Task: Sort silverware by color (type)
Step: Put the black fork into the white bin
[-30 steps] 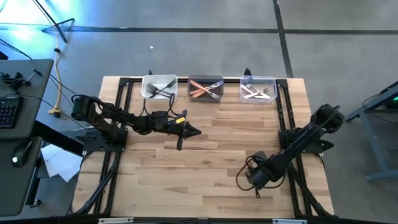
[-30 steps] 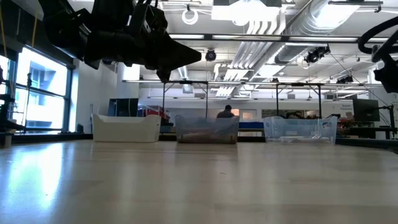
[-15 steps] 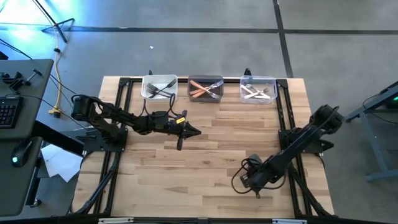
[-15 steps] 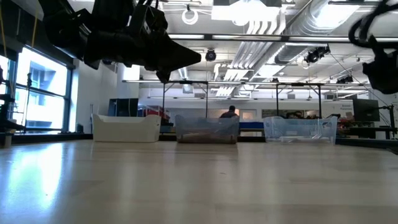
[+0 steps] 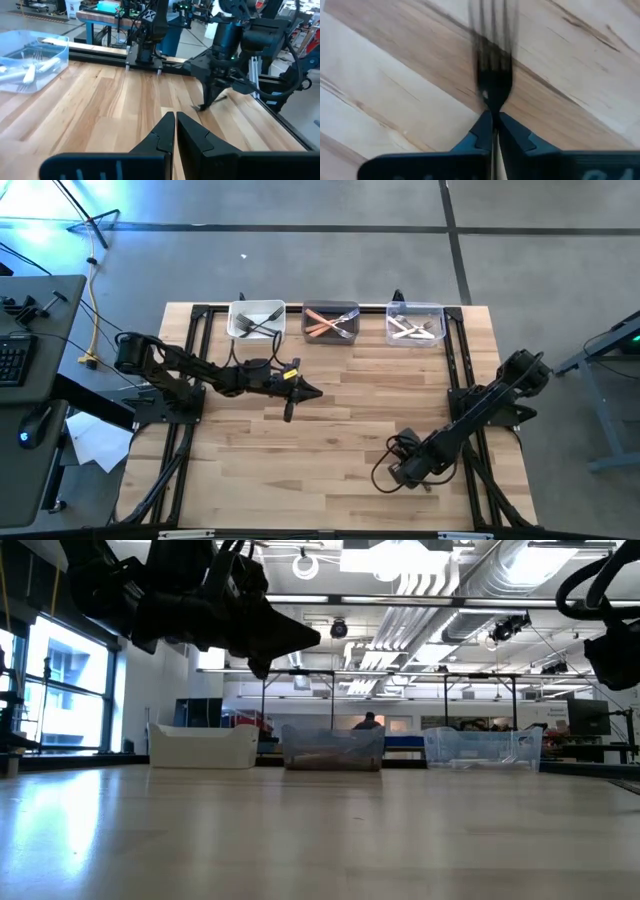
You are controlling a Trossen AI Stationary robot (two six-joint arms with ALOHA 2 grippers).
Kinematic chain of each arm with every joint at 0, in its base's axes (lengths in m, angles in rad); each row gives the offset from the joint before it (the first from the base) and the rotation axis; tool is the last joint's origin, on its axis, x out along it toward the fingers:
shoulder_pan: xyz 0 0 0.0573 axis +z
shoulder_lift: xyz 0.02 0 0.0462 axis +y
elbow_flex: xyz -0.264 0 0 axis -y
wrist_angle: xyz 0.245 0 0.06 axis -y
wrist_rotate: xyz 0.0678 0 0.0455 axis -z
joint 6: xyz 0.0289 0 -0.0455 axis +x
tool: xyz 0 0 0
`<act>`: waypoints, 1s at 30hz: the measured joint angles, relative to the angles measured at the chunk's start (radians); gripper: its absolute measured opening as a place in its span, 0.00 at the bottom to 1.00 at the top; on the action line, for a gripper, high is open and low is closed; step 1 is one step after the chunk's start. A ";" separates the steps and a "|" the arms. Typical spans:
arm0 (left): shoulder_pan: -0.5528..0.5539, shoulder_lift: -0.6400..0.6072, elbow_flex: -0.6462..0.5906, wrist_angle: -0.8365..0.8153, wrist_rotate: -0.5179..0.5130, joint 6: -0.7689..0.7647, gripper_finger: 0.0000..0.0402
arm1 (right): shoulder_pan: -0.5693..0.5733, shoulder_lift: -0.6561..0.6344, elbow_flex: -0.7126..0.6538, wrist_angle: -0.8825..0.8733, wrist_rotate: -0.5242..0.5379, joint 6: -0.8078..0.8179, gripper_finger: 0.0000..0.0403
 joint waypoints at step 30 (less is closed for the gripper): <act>-0.135 0.000 -0.223 0.339 -0.285 0.140 0.43 | -0.530 -0.011 0.120 1.106 0.500 -1.471 0.00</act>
